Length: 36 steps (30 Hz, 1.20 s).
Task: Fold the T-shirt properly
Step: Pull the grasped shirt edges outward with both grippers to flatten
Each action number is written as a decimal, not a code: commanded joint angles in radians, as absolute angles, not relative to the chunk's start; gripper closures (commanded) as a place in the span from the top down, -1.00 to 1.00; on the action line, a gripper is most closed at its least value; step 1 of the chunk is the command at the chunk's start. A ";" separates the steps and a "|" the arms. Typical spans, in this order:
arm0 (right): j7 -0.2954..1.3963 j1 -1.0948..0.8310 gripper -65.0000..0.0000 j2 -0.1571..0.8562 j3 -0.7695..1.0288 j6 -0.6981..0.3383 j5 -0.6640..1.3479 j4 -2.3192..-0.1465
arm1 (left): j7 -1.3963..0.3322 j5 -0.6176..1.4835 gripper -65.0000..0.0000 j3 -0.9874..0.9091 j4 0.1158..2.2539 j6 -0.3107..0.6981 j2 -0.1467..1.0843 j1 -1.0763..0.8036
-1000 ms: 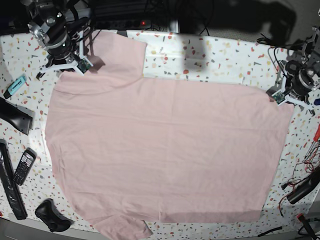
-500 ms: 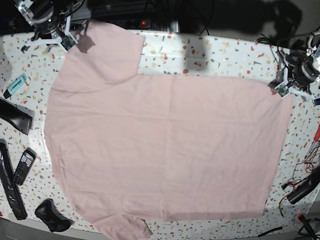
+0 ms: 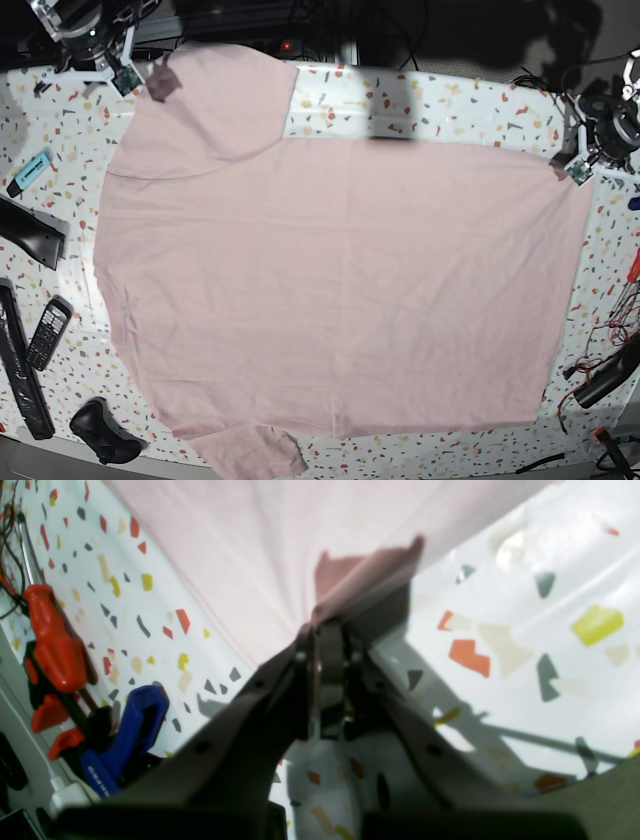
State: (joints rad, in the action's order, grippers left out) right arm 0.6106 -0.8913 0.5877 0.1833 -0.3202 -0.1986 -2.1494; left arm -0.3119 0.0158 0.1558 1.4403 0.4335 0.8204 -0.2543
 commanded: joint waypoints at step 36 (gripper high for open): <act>0.639 -0.632 -1.00 0.593 -0.130 -0.337 -0.263 -2.006 | -0.368 0.001 -1.00 0.143 1.445 0.438 0.815 -0.252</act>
